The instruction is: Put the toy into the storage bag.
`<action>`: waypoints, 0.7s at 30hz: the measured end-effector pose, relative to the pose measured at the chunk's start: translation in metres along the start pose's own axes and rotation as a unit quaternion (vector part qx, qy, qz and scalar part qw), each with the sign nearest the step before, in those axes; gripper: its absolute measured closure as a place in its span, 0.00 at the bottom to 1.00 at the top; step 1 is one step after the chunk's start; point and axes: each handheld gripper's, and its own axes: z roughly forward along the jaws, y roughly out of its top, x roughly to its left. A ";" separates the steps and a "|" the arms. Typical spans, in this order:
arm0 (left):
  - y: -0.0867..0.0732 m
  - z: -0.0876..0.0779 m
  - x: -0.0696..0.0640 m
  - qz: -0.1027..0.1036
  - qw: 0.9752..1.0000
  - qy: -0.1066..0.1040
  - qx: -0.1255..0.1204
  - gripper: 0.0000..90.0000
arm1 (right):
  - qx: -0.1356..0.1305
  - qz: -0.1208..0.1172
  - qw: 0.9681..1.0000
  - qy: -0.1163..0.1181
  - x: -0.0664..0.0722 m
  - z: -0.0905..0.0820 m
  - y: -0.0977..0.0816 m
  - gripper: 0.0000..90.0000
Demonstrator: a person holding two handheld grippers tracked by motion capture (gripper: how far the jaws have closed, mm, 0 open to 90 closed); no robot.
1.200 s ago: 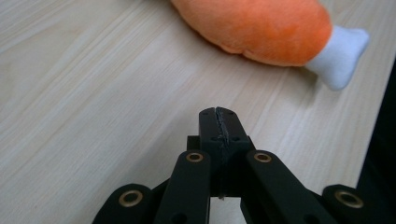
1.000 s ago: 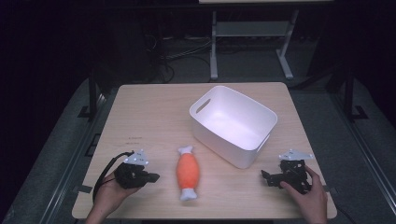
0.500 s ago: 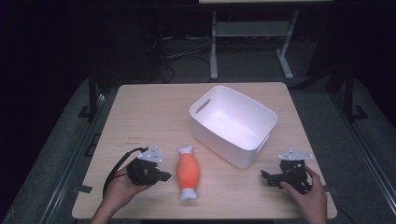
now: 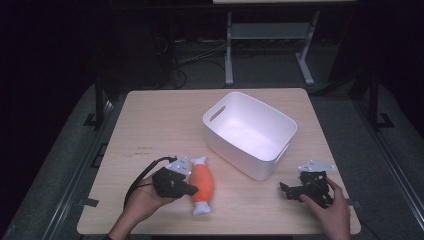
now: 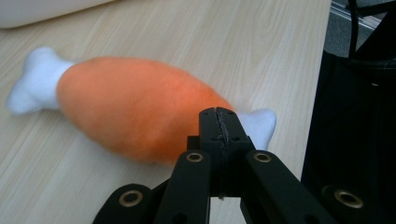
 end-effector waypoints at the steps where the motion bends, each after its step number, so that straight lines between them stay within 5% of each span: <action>1: 0.000 0.000 0.000 0.000 1.000 0.000 0.000 1.00 | 0.000 0.000 1.000 0.000 0.000 0.000 0.000 0.00; 21: 0.025 0.041 -0.017 0.040 0.998 -0.036 0.032 1.00 | 0.000 0.000 1.000 0.000 0.000 0.000 0.000 0.00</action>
